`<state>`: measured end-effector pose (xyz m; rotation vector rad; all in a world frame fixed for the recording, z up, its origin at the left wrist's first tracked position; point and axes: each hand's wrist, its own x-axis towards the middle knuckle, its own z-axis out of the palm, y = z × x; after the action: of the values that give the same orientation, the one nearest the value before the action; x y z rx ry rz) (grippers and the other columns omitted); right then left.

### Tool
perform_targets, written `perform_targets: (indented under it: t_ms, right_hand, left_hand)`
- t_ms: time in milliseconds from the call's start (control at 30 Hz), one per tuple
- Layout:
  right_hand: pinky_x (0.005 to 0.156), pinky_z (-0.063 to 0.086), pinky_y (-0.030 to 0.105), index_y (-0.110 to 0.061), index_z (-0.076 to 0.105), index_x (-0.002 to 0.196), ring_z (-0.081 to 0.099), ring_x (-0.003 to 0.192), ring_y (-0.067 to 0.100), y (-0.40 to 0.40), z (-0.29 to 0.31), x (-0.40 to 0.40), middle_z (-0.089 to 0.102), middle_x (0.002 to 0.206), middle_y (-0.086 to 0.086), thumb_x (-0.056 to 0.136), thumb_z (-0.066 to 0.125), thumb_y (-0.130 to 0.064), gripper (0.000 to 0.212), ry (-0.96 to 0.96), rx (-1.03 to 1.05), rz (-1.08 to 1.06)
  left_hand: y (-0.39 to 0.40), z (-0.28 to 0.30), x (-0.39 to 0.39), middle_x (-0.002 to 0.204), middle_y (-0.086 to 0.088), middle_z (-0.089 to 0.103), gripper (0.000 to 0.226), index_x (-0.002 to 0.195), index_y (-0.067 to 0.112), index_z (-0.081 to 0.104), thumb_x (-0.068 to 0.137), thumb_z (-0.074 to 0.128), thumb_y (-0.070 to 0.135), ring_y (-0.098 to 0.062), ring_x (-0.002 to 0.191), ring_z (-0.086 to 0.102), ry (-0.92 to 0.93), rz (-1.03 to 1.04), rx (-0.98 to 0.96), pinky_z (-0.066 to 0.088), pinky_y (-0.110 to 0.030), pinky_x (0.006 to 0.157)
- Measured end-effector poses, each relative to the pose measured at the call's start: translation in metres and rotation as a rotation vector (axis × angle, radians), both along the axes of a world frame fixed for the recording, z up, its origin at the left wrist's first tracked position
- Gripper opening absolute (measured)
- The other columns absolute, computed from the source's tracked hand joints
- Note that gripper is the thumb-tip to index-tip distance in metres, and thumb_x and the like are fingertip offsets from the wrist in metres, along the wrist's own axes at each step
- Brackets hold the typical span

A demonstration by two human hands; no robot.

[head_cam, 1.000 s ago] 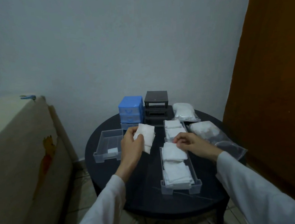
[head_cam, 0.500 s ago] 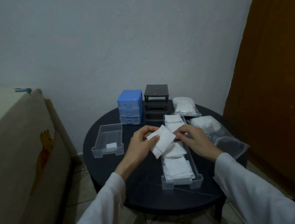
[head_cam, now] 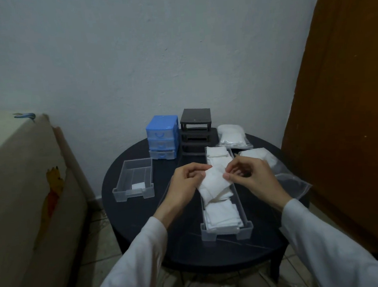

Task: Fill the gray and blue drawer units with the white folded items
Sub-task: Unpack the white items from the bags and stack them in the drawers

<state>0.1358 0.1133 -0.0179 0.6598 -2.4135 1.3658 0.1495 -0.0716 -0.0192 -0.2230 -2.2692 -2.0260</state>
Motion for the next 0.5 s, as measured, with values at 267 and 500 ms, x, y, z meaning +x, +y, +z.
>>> perform_targets:
  t_ms: [267,500]
  right_hand:
    - [0.069,0.049,0.013,-0.008,0.063,0.080,0.059,0.072,0.000,0.009,0.008,0.006,0.064,0.077,-0.004,0.077,0.070,-0.006,0.008,-0.065,-0.161,0.103]
    - [0.072,0.051,0.014,-0.009,0.065,0.082,0.062,0.076,0.003,0.005,0.008,0.009,0.066,0.081,-0.003,0.076,0.071,-0.007,0.009,-0.131,-0.117,0.144]
  left_hand:
    - [-0.002,-0.001,-0.001,0.087,-0.008,0.067,0.024,0.093,0.009,0.066,0.087,0.049,-0.008,-0.013,0.079,0.060,-0.067,0.078,0.094,0.049,-0.021,0.072]
    - [0.001,0.000,0.004,0.086,-0.005,0.066,0.019,0.098,0.004,0.063,0.088,0.051,-0.005,-0.012,0.076,0.060,-0.142,0.035,0.126,0.049,-0.022,0.069]
